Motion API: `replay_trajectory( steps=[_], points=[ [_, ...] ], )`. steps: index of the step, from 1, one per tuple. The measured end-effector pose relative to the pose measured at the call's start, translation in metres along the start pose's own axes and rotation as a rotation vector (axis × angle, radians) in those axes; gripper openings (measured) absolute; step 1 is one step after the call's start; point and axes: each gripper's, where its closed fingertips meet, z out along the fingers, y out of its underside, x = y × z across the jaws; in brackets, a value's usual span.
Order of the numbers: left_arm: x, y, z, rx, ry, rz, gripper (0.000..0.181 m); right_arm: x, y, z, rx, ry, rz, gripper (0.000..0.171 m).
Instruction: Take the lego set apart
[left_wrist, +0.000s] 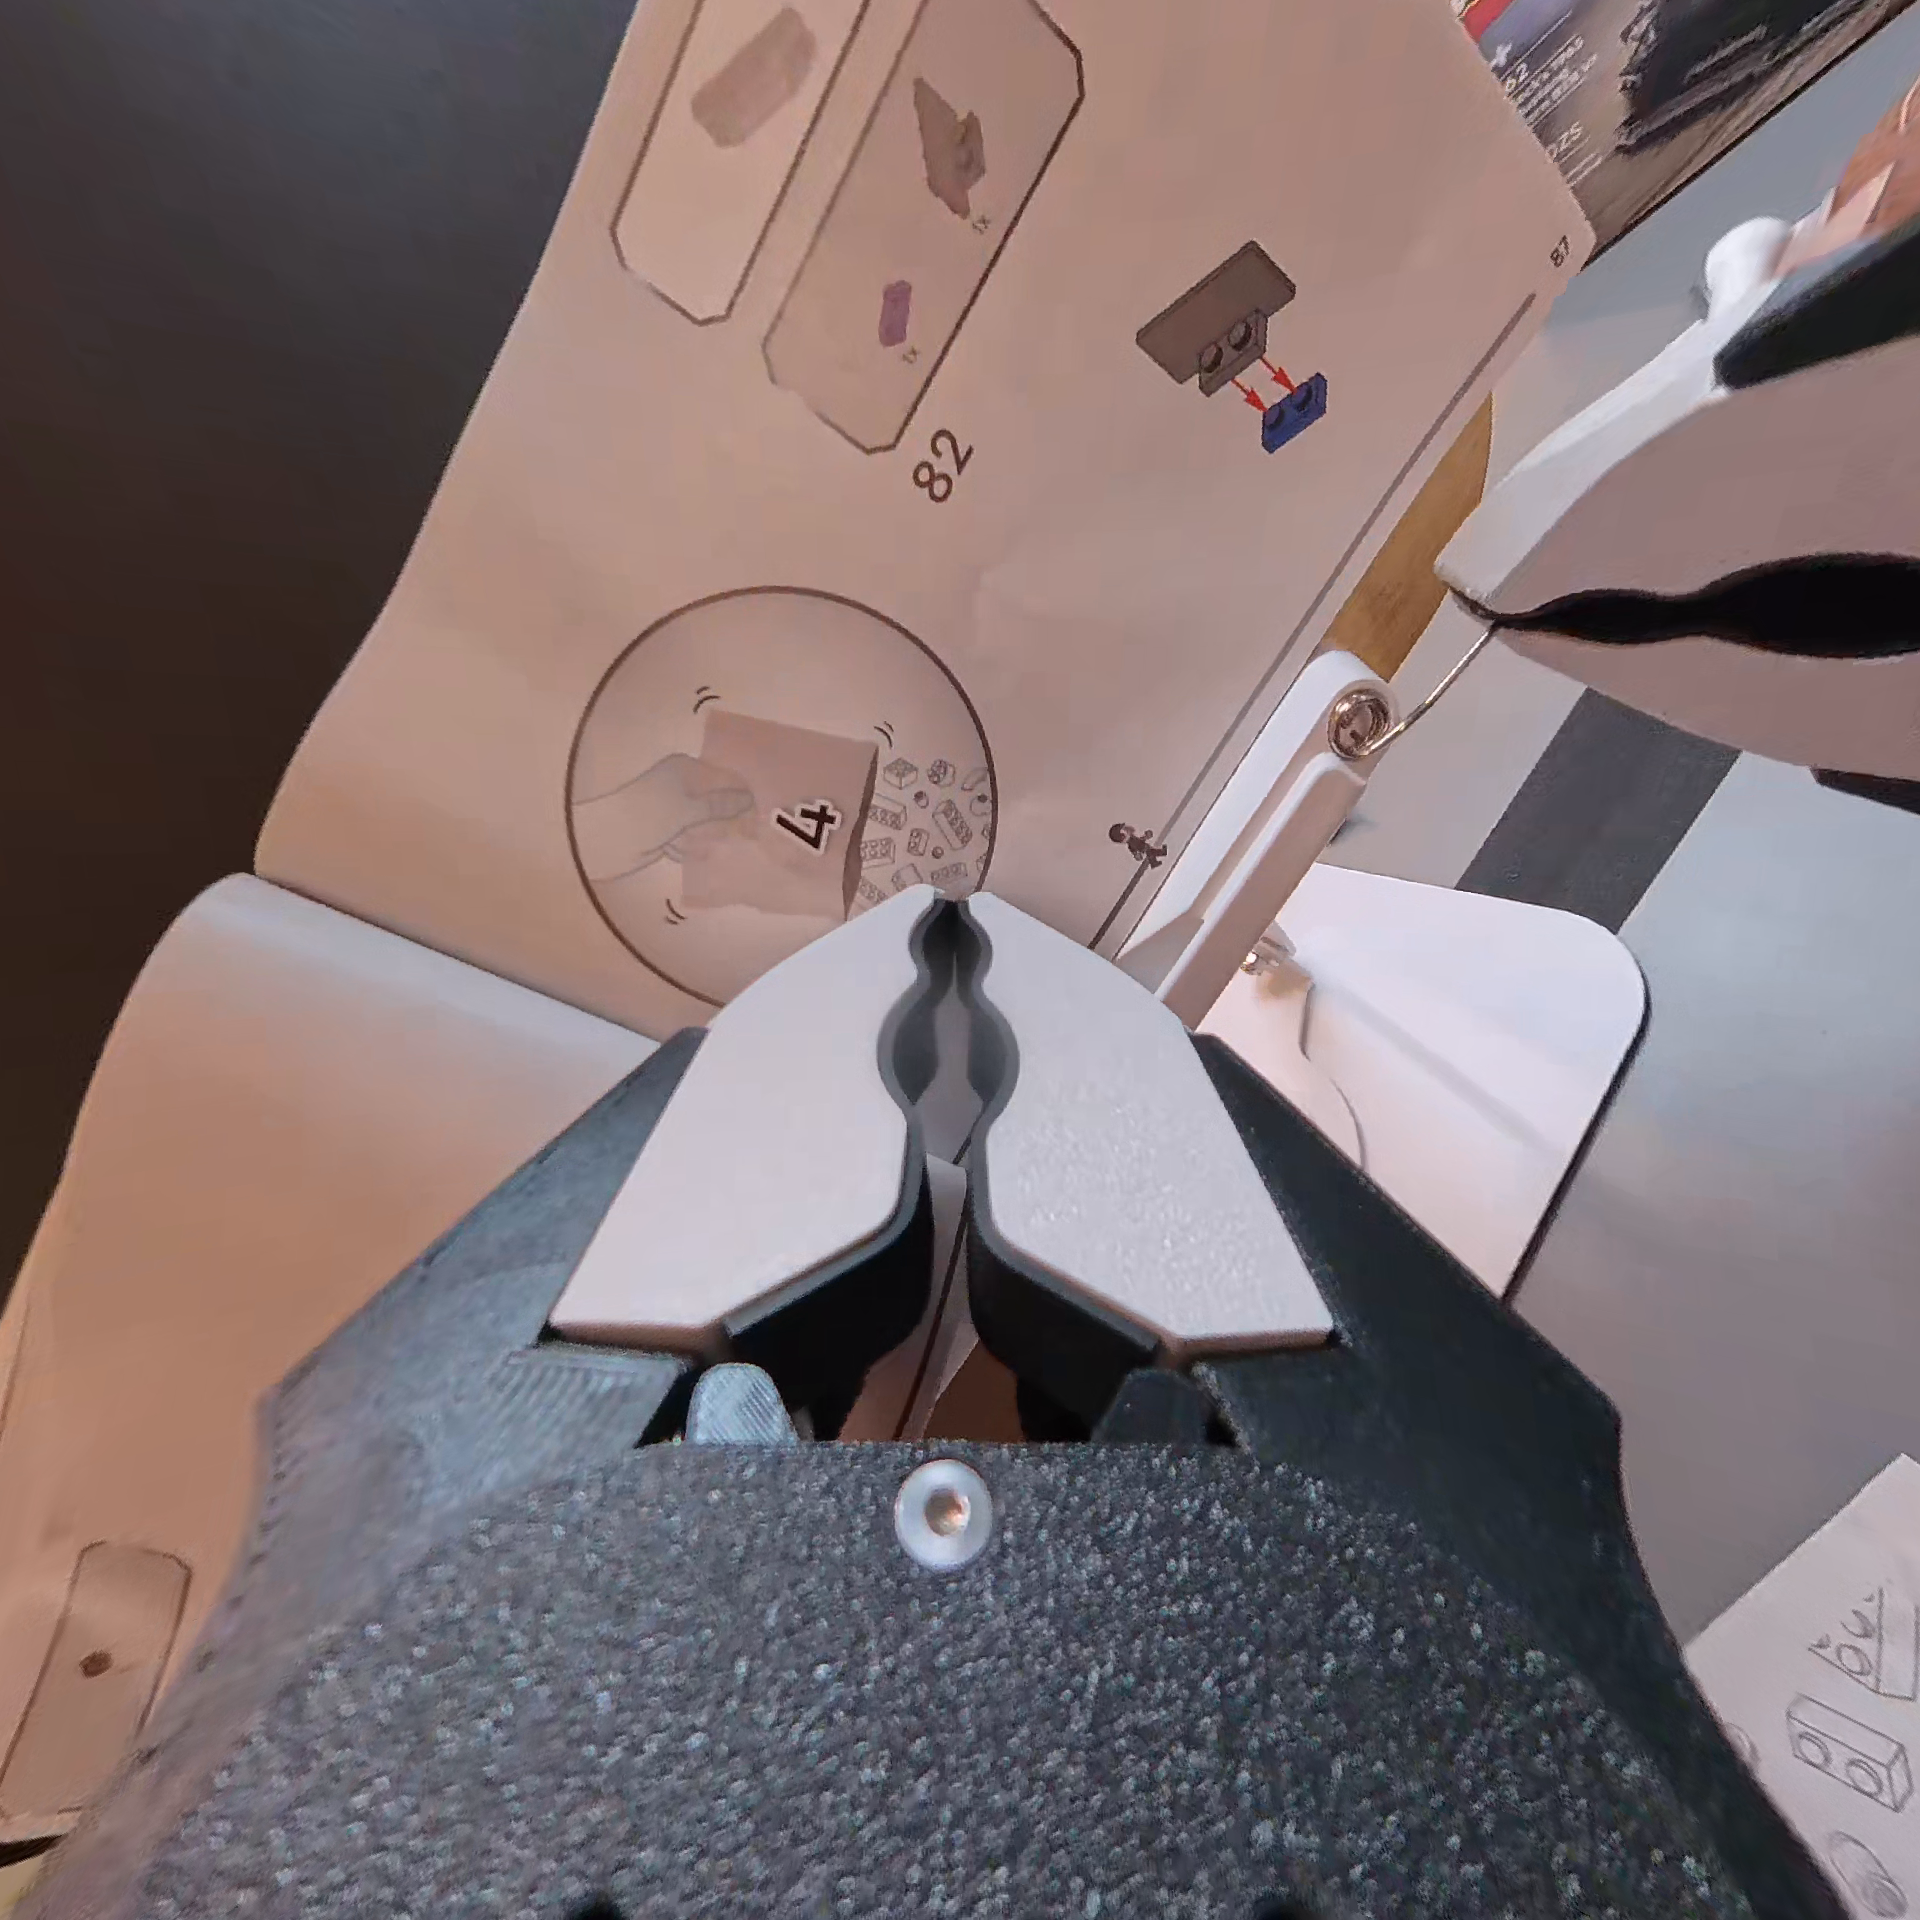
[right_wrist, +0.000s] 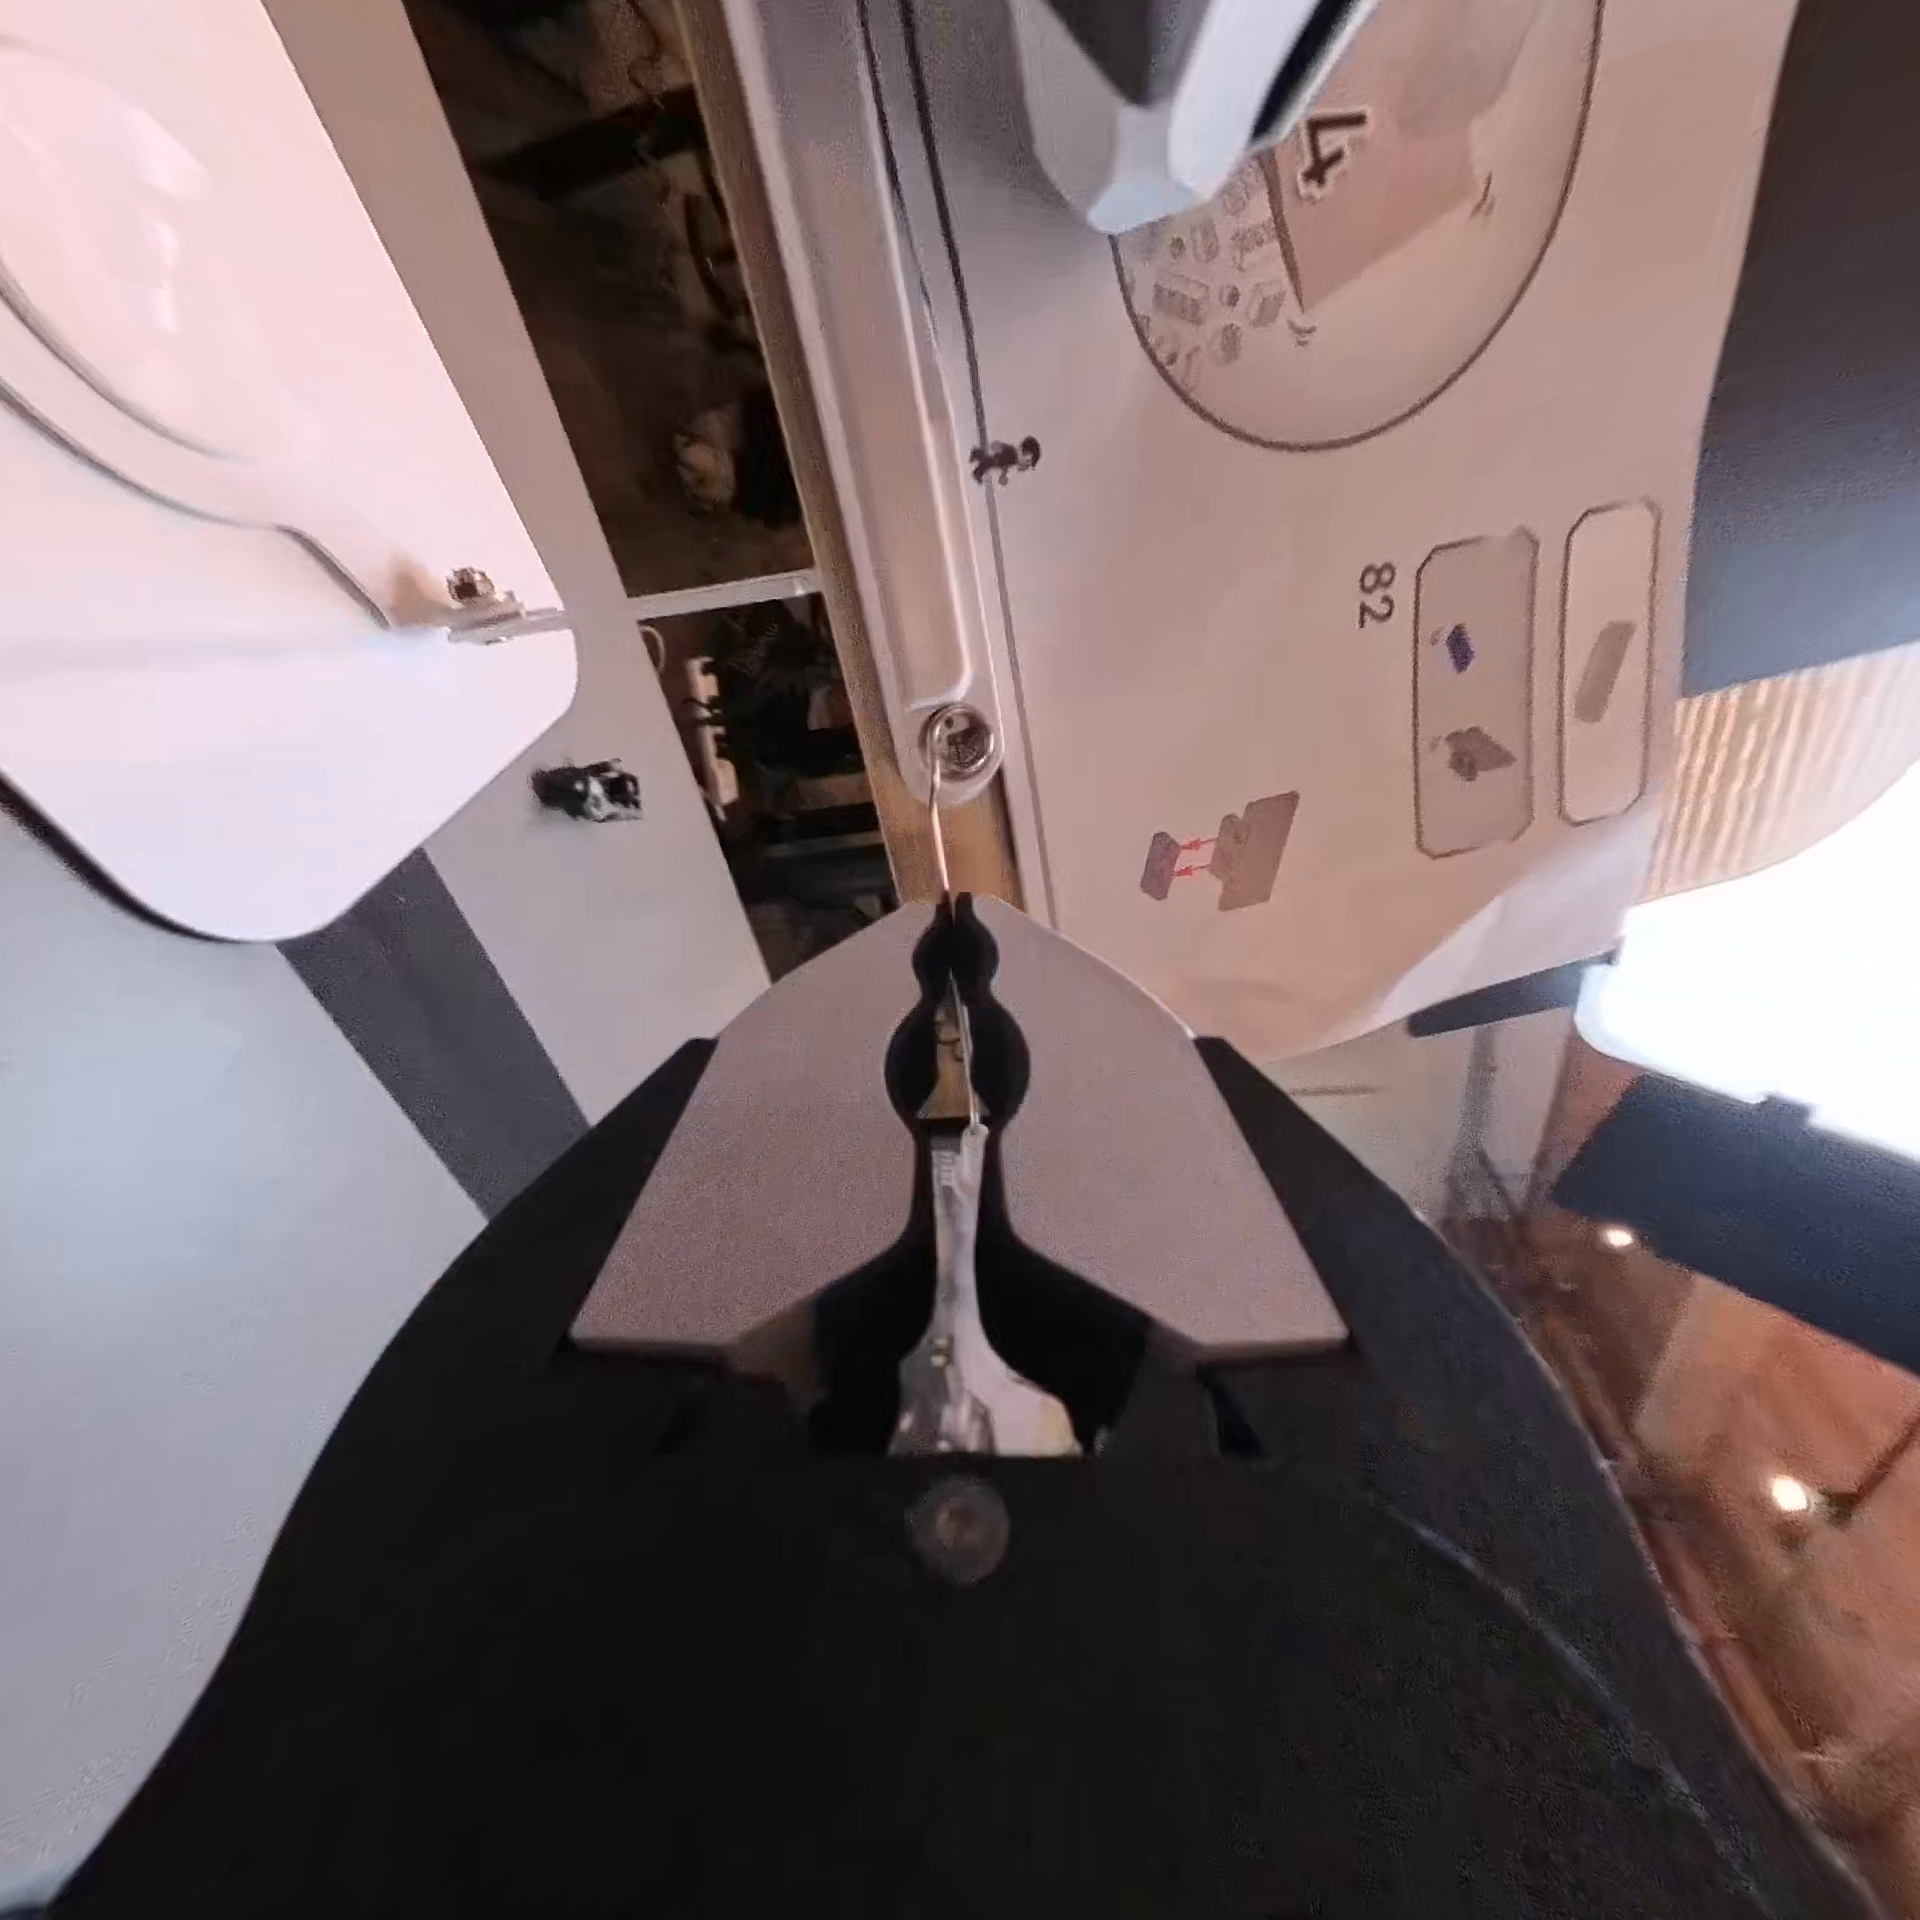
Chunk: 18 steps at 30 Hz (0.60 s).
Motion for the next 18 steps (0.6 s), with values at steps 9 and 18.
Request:
replay_trajectory(
  steps=[9, 18],
  points=[
    [-0.002, 0.001, 0.001, 0.012, 0.039, -0.042, 0.0, 0.015, -0.015, -0.002, 0.073, 0.098, -0.449, 0.001],
    [-0.007, 0.007, 0.0, 0.019, 0.043, -0.033, 0.0, 0.024, -0.042, 0.001, 0.211, 0.135, -0.812, 0.003]
  ],
)
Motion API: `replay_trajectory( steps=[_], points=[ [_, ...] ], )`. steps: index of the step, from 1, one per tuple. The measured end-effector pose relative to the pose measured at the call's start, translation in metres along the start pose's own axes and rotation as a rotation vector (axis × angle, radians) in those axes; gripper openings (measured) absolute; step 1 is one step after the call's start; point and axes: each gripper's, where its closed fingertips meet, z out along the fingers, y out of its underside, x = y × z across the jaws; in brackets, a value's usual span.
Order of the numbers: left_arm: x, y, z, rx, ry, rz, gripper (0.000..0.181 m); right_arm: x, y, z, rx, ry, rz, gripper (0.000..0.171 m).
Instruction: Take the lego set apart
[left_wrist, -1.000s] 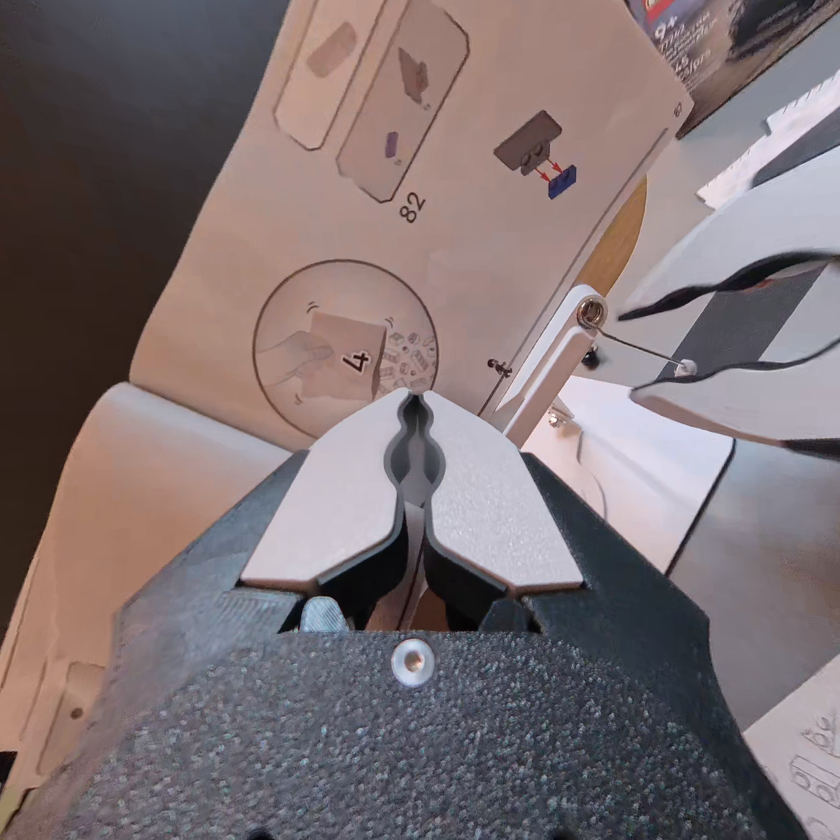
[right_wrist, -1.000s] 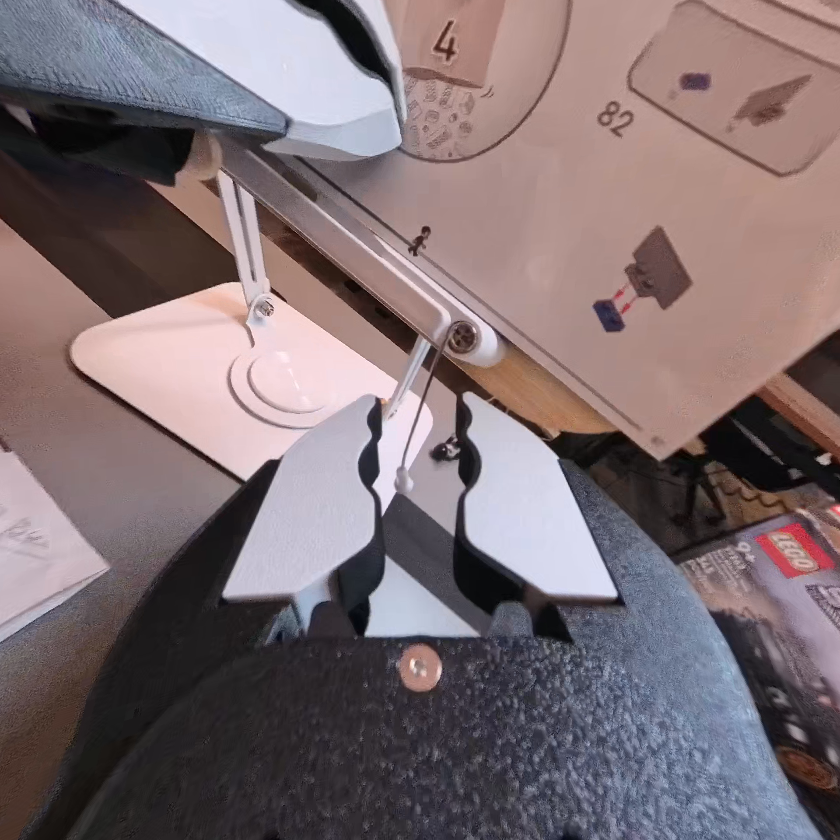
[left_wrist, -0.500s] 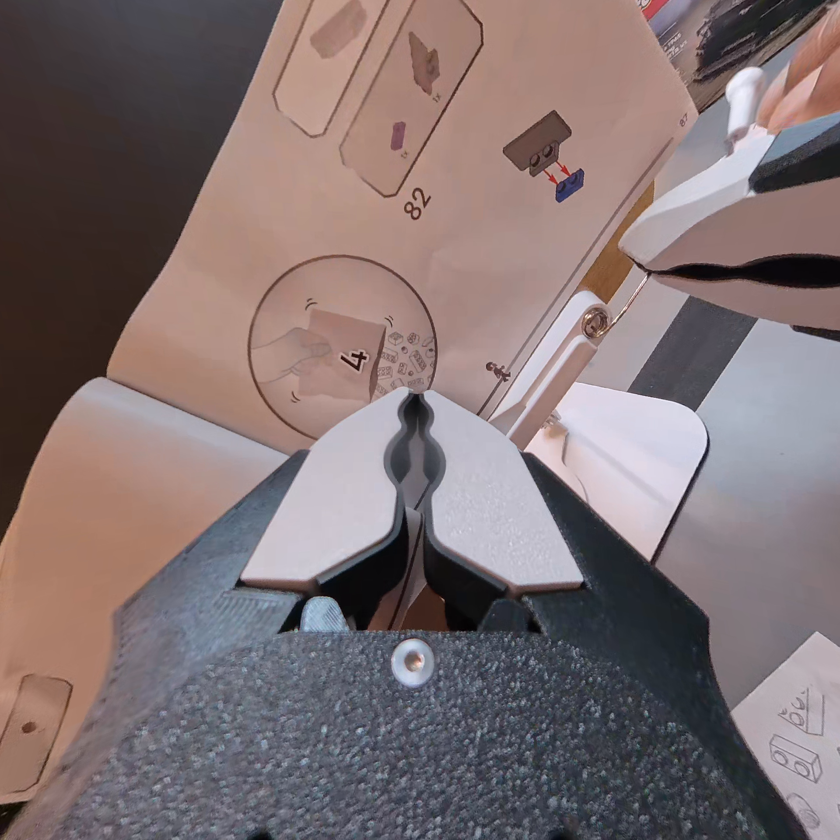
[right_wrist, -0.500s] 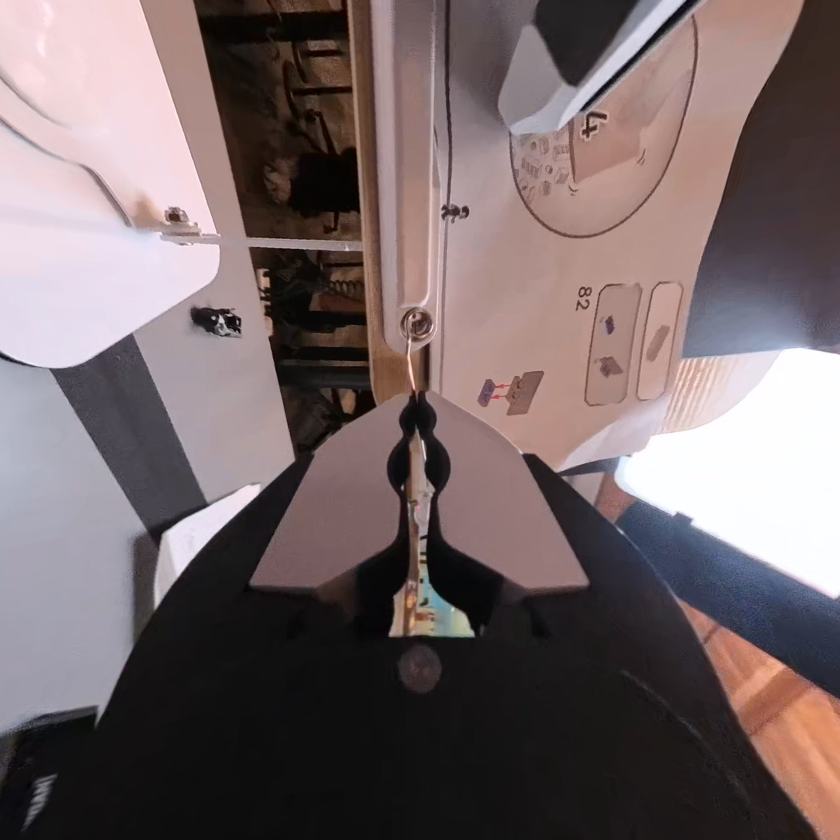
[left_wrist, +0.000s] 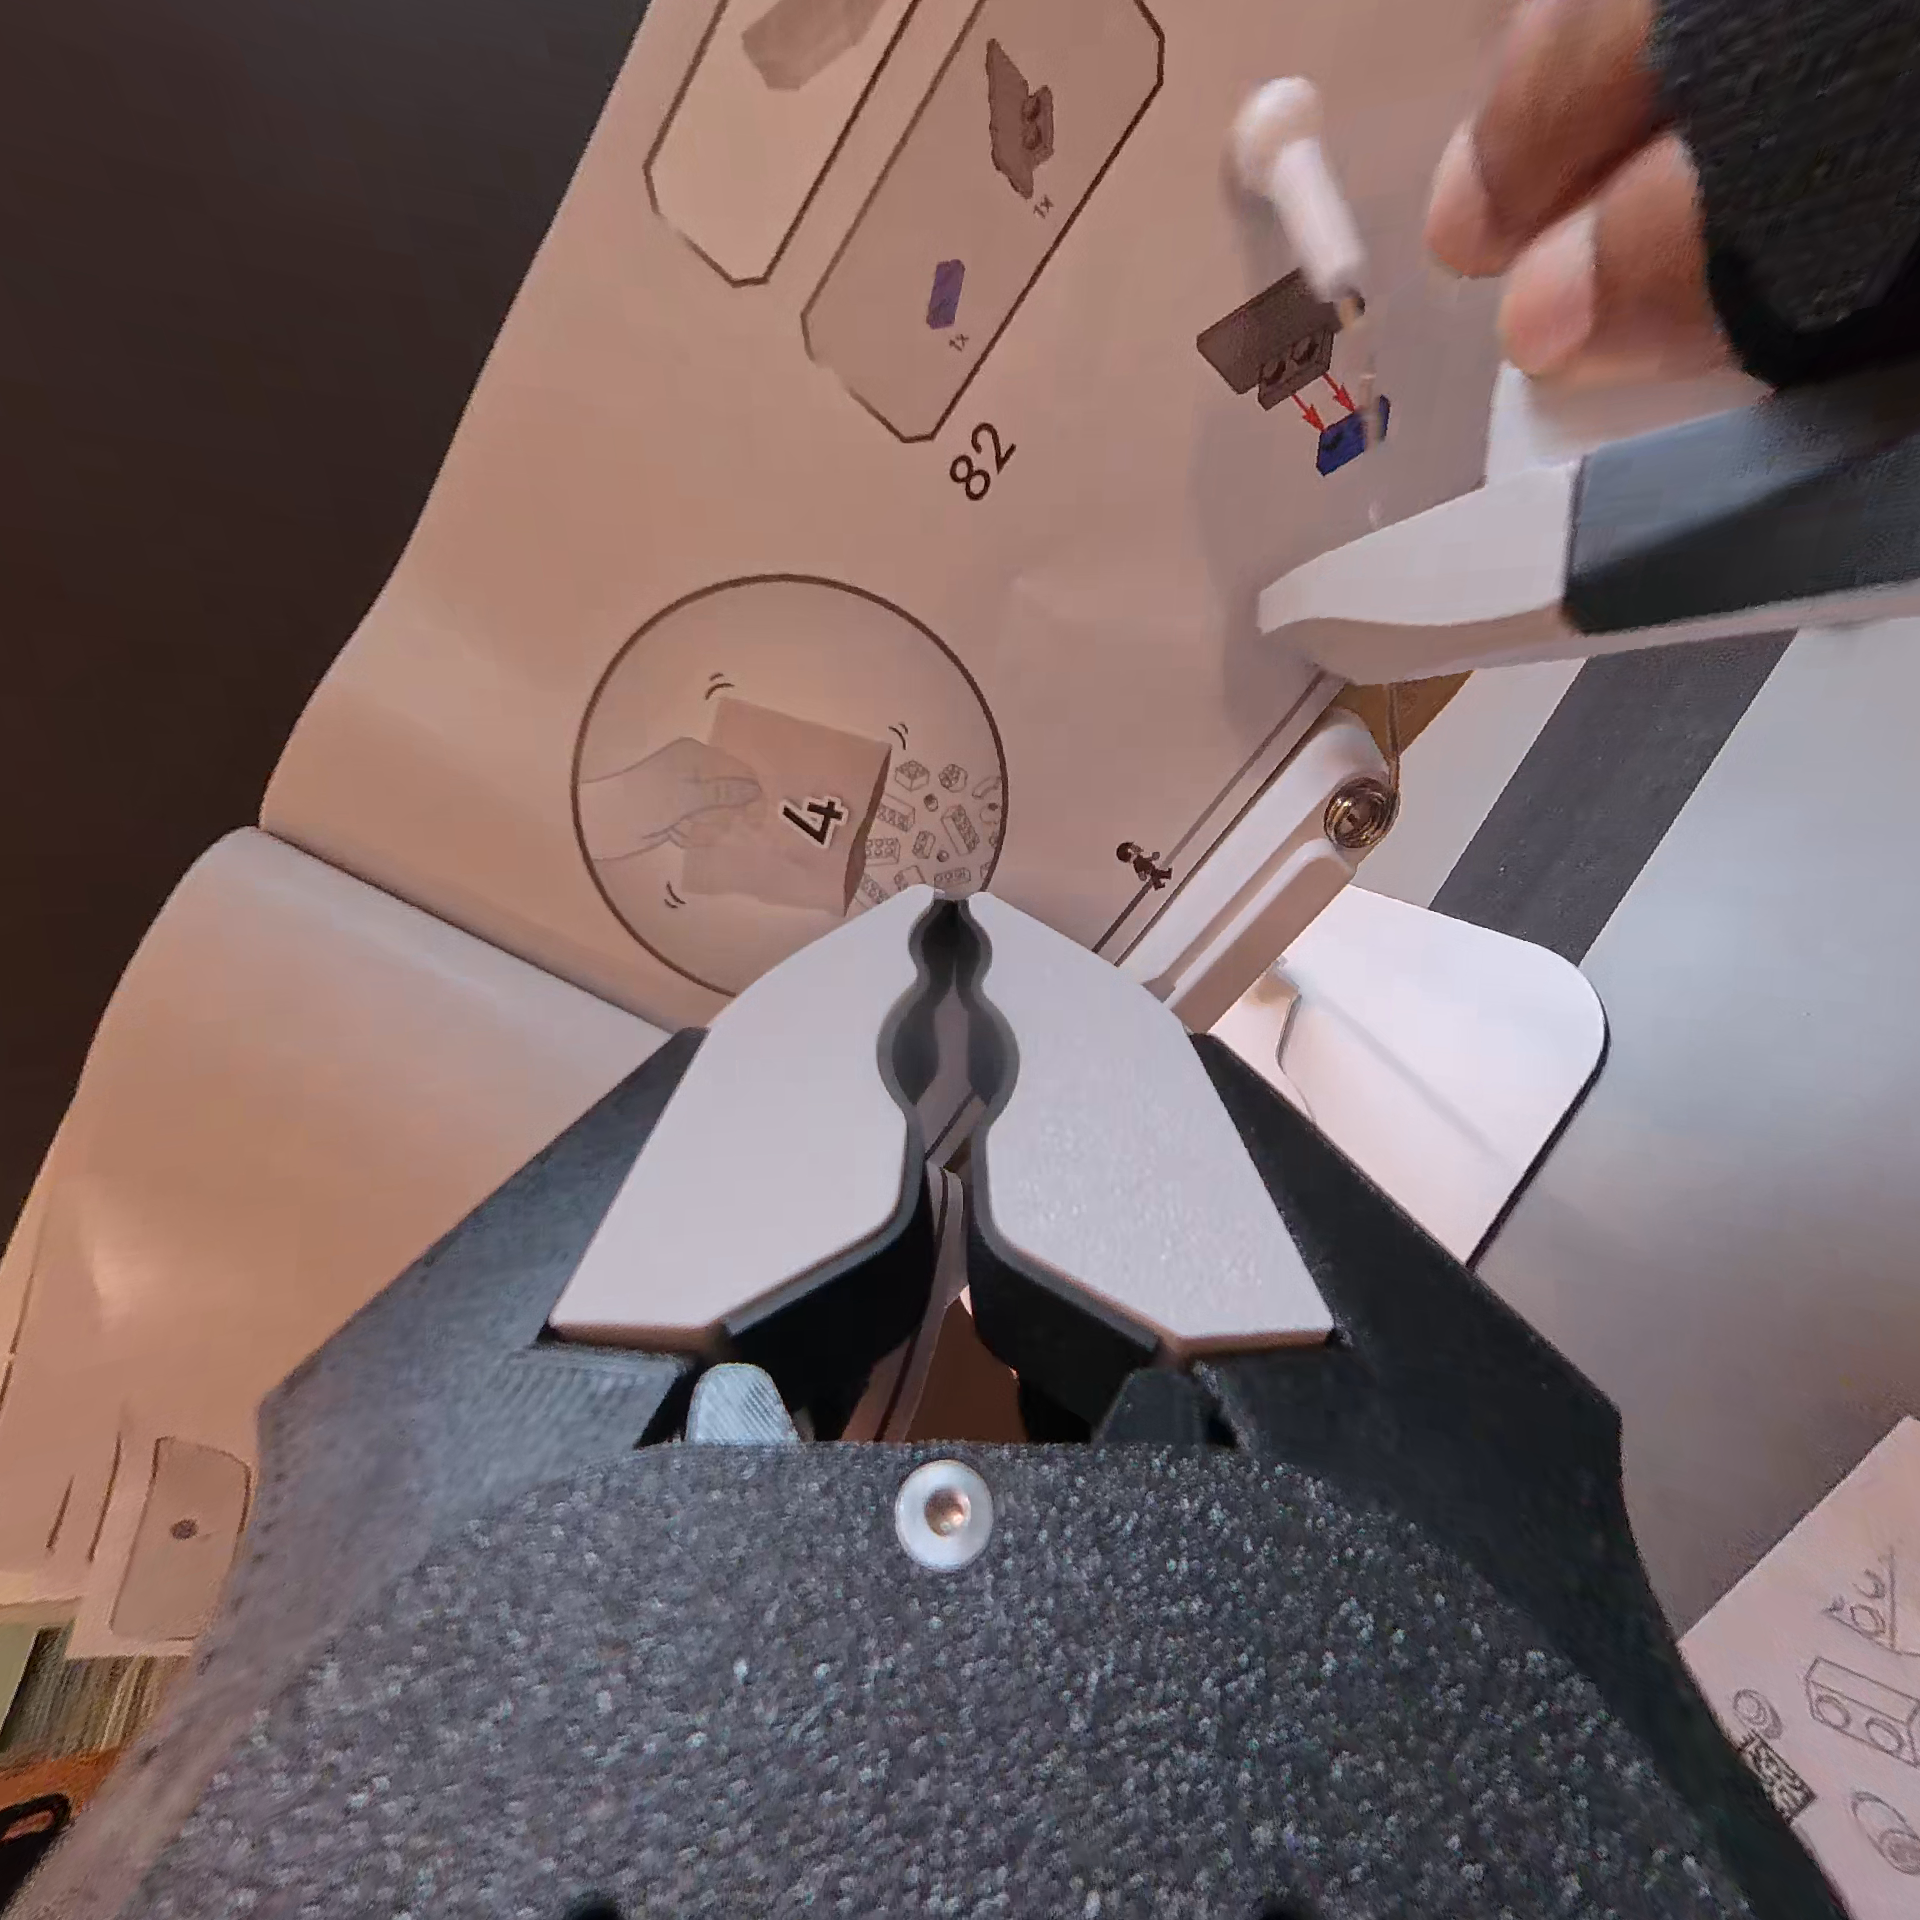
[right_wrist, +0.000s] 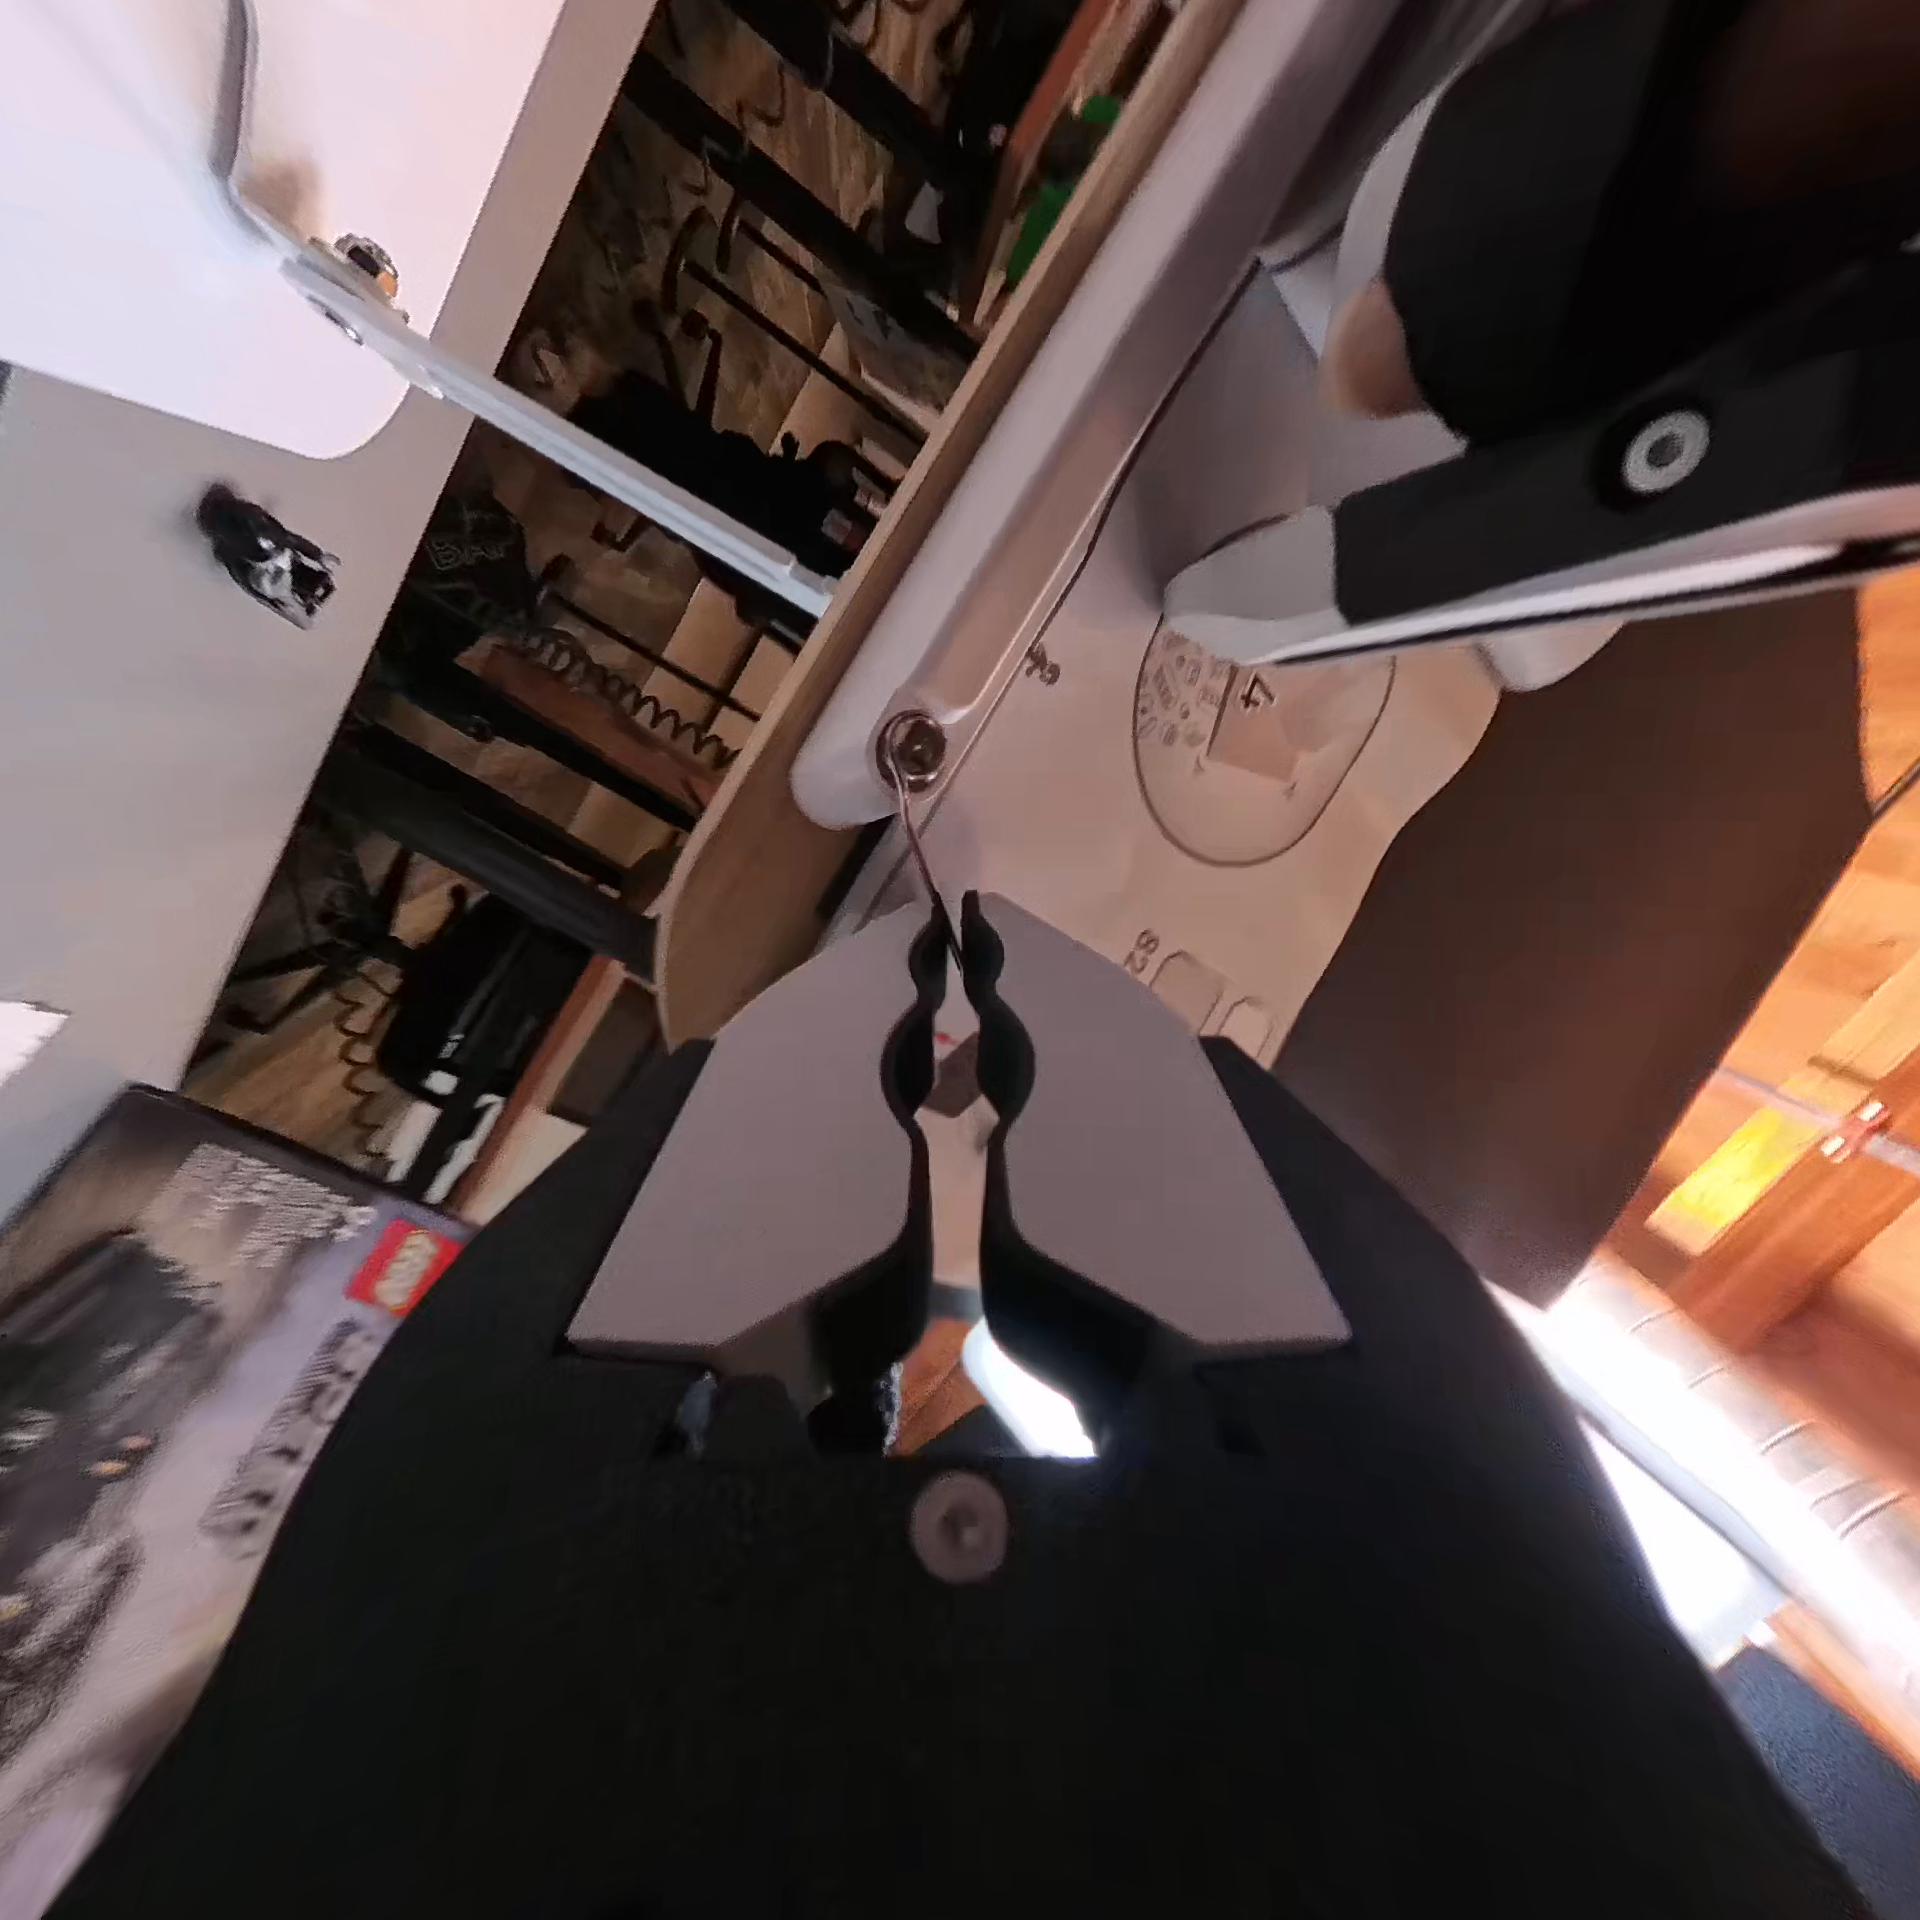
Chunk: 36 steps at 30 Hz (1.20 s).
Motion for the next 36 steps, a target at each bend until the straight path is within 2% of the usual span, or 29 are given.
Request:
replay_trajectory(
  steps=[5, 8, 11, 13, 15, 20, 23, 24, 27, 30, 36],
  points=[
    [0.0, 0.001, -0.002, 0.017, -0.006, 0.024, 0.0, 0.01, -0.009, 0.006, 0.17, 0.008, -0.246, 0.004],
    [0.0, 0.0, -0.002, 0.03, -0.017, 0.03, 0.0, 0.012, -0.01, 0.008, 0.225, -0.018, -0.141, 0.007],
    [-0.001, -0.003, -0.004, 0.061, -0.021, 0.02, 0.0, 0.021, -0.007, 0.007, 0.182, -0.007, 0.133, 0.019],
    [-0.003, -0.006, -0.008, 0.089, -0.023, 0.005, 0.0, 0.026, 0.0, 0.002, 0.127, 0.007, 0.401, 0.027],
    [-0.004, -0.006, -0.013, 0.102, -0.014, -0.019, 0.0, 0.024, 0.003, -0.005, 0.107, 0.006, 0.702, 0.027],
    [-0.009, 0.011, -0.029, 0.086, 0.025, -0.101, 0.0, 0.017, -0.011, -0.017, 0.139, -0.139, 1.395, 0.036],
    [-0.014, 0.032, -0.033, 0.041, 0.006, -0.09, 0.0, 0.019, -0.024, -0.009, 0.166, -0.221, 1.604, 0.042],
    [-0.016, 0.036, -0.033, 0.044, -0.003, -0.087, 0.0, 0.02, -0.021, -0.004, 0.131, -0.2, 1.629, 0.038],
    [-0.023, 0.044, -0.035, 0.039, -0.013, -0.127, 0.0, 0.019, -0.007, 0.009, 0.025, -0.16, 1.595, 0.009],
    [-0.031, 0.049, -0.037, 0.039, -0.046, -0.098, 0.0, 0.016, -0.001, 0.012, -0.02, -0.115, 1.336, 0.009],
    [-0.035, 0.049, -0.042, 0.063, -0.07, -0.032, 0.0, 0.001, 0.022, 0.023, 0.004, -0.148, 1.324, 0.007]
  ],
)
